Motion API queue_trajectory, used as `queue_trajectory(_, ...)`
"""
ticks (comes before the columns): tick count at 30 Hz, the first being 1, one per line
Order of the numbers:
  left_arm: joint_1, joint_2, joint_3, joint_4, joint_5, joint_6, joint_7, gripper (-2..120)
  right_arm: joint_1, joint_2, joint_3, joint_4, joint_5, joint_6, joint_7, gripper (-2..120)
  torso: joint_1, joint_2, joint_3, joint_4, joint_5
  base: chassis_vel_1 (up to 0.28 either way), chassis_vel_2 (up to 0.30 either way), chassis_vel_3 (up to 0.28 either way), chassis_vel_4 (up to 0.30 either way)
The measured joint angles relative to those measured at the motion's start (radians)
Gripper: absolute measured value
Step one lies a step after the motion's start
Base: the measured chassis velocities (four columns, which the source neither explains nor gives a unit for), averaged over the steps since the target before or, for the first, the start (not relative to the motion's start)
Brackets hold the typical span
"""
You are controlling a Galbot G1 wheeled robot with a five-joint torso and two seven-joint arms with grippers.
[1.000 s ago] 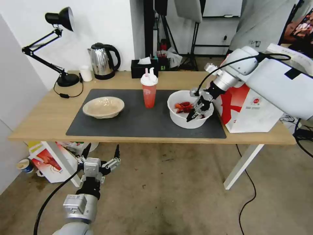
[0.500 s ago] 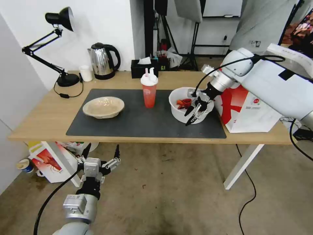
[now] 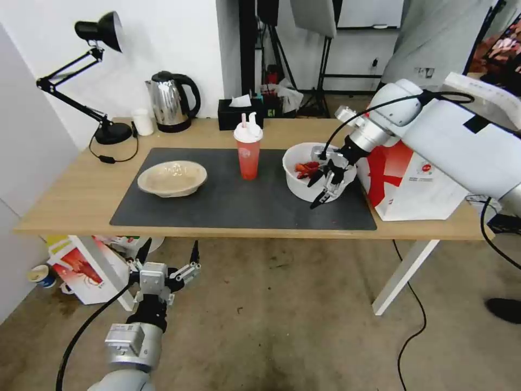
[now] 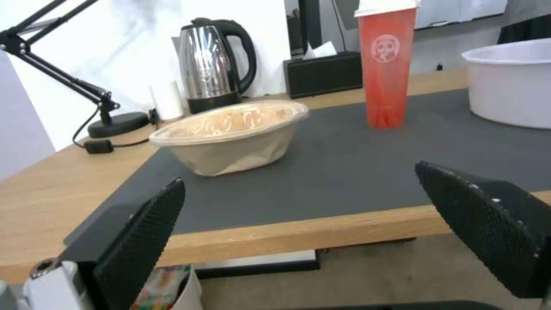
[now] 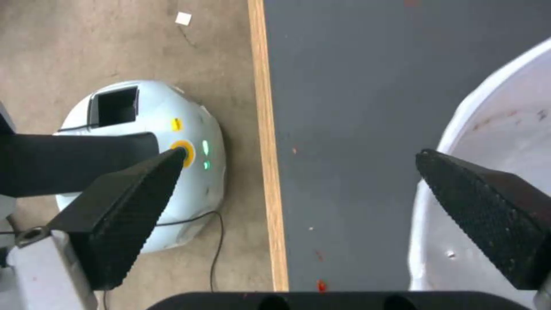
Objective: Pick up the trash from the table and place it into the takeout bag.
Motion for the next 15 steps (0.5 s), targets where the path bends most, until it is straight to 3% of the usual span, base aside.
queue_trajectory(15,0.0,0.0,0.0,0.0,0.0,0.0,0.0,100,0.146,-0.005,-0.048,-0.006,0.083,-0.003,0.0,100,0.0,0.0,0.0,0.0,-0.0001,0.0,0.0,0.0,0.0)
